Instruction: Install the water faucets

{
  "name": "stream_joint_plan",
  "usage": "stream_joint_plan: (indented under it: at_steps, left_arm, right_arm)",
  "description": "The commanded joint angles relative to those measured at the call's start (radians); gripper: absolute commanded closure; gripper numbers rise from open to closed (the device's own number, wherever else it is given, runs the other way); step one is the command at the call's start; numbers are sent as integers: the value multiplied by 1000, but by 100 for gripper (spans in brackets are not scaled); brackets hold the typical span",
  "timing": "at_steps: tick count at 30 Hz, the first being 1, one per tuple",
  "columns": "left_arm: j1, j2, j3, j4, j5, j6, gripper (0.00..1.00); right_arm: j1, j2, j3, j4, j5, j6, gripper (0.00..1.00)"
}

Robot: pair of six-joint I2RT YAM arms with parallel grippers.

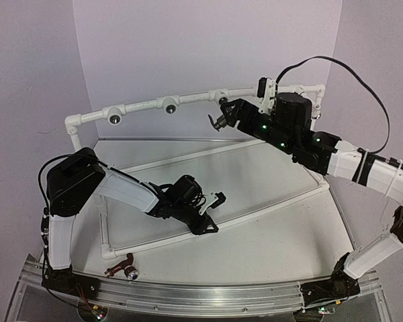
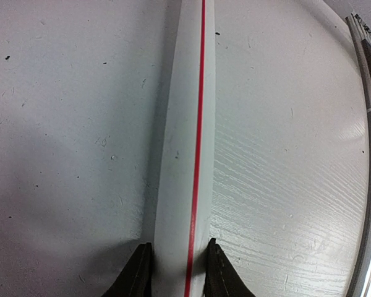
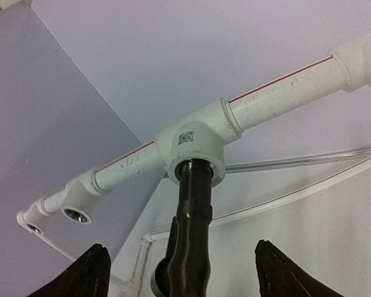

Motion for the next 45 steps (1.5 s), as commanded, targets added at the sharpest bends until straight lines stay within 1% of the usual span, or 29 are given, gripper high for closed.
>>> stream_joint_plan:
  at_steps: [1,3,6,8,10,12,17,19,21,24,30,31,33,35,37,39,42,43,45]
  left_arm:
    - [-12,125,-76,-293,-42,-85,93]
    - [-12,123,-77,-294,-44,-85,93]
    - [-11,125,-77,-295,-44,-85,93]
    - [-12,120,-77,-294,-40,-86,93]
    - [-12,114,-78,-293,-37,-85,93]
    - [-12,115,-79,-293,-41,-85,93]
    - [-12,124,-79,-295,-49,-84,93]
    - [-12,125,-77,-295,-46,-84,92]
    - [-12,127,-76,-296,-46,-84,93]
    - [-12,135,-73,-296,-44,-82,93]
    - [-12,140,-69,-296,-38,-81,93]
    - [-11,141,-68,-296,-36,-81,93]
    - [-10,144,-70,-296,-36,-81,93]
    - [-9,146,-69,-297,-34,-80,93]
    - [-9,143,-70,-297,-32,-79,93]
    - [-9,142,-69,-296,-30,-80,92]
    - [-8,142,-72,-296,-30,-79,93]
    - [-7,142,-71,-297,-31,-79,93]
    - [-7,143,-72,-297,-31,-79,93]
  right_arm:
    - [-3,-97,53,-191,16,-355,13]
    - [-1,-126,67,-234,-16,-487,12]
    - [4,-152,91,-308,-117,-834,9]
    - [19,-169,80,-371,-167,-1112,8]
    - [30,-184,51,-375,-139,-1358,6]
    - [35,-181,50,-372,-89,-1520,5]
    - [37,-118,117,-357,-7,-1752,4]
    - [43,-85,133,-324,69,-1850,4]
    - [54,-59,113,-242,150,-1976,4]
    - [72,-24,69,-48,233,-2113,4]
    - [101,55,23,181,303,-2222,9]
    - [110,72,21,199,322,-2242,10]
    - [124,112,29,219,369,-2266,18]
    - [137,147,37,266,406,-2288,29]
    - [146,184,50,310,443,-2285,48]
    - [149,215,79,328,484,-2253,64]
    - [150,275,143,347,575,-2150,79]
    - [151,296,182,354,606,-2077,83]
    - [151,348,250,360,686,-1918,95]
